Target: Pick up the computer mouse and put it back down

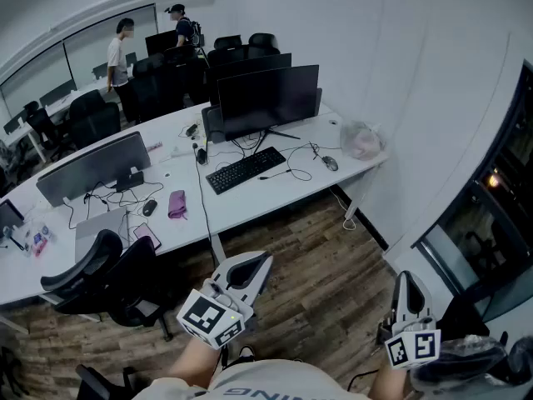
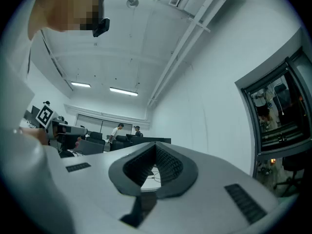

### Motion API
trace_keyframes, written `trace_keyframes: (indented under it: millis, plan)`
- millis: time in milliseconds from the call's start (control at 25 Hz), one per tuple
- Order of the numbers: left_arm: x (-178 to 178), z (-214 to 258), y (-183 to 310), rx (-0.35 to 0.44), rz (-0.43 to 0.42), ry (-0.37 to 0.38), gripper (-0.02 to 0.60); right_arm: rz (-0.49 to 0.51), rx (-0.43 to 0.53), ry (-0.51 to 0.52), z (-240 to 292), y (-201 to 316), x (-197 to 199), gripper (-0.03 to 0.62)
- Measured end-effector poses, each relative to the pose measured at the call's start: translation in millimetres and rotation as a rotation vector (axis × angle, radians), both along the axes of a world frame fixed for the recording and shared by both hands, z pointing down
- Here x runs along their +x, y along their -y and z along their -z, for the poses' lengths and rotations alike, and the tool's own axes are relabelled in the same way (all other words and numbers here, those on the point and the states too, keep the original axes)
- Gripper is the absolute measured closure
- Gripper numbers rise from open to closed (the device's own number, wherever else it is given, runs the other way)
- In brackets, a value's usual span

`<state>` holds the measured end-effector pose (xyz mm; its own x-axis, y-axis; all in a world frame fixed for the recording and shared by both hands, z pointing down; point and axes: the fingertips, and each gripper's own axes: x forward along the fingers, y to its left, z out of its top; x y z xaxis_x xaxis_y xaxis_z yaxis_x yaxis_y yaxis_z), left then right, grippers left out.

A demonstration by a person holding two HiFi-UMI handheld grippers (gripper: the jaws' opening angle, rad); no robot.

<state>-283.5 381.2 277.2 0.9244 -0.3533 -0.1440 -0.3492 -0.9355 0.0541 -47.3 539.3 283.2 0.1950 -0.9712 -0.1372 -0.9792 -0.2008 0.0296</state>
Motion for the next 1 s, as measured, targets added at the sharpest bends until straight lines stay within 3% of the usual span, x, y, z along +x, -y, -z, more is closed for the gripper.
trace_keyframes:
  millis: [680, 1000]
  plan:
    - [5, -3, 8, -0.007, 0.001, 0.011, 0.577, 0.02, 0.025, 0.021, -4, 9, 1, 0.572]
    - [1, -6, 12, -0.017, -0.001, 0.012, 0.577, 0.029, -0.007, 0.017, -8, 19, -6, 0.572]
